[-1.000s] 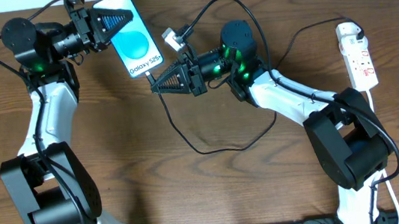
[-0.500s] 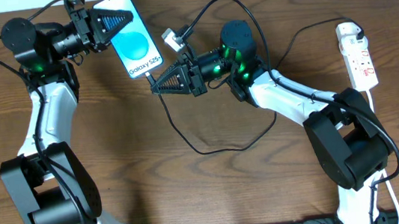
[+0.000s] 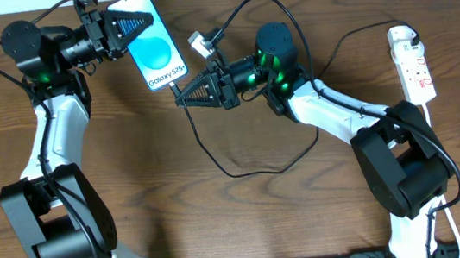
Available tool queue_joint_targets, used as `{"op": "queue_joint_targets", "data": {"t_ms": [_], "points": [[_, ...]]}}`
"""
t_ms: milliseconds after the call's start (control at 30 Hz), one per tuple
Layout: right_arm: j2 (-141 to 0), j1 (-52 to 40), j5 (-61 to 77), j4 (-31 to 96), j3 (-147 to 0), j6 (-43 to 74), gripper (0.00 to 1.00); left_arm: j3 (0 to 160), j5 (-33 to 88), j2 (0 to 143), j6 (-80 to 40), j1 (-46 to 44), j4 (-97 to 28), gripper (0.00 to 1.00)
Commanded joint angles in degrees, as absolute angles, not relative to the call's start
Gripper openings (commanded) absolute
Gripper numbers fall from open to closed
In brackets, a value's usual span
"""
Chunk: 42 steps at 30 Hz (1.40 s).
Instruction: Plug charger to phone and switch on socket
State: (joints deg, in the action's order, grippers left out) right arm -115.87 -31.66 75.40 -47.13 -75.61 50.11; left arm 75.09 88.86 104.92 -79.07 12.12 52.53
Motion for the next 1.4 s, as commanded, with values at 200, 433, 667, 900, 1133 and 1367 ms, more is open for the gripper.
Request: {"op": "queue_joint_targets", "data": {"t_ms": [200,433,667,900,1133,1367], "points": [[-116.4,-31.3,73.8,-47.1,-75.7,51.8,0.01,75.9,90.0,104.8,-78.2,12.0,53.1,0.08],[-116.4,-31.3,72.8,-47.2,-75.7,54.5,0.01,75.9,90.0,104.8,-75.6,12.0,53.1,0.07],[-116.4,-31.3,72.1,-47.4,-75.7,55.7,0.01,75.9,90.0,104.8,-74.3,12.0,53.1,0.08],[-116.4,-31.3,70.8,-48.3,-75.7,57.0,0.01,75.9,90.0,104.8,-74.4,12.0,53.1,0.08],[-116.4,-31.3,70.7,-54.4,-75.7,60.3,0.01,75.9,90.0,104.8,-74.4,12.0,53.1,0.08],[-116.4,-31.3,69.8,-54.5,-75.7,61.8,0.01,75.9,90.0,104.8,-74.4,11.6,53.1,0.07]]}}
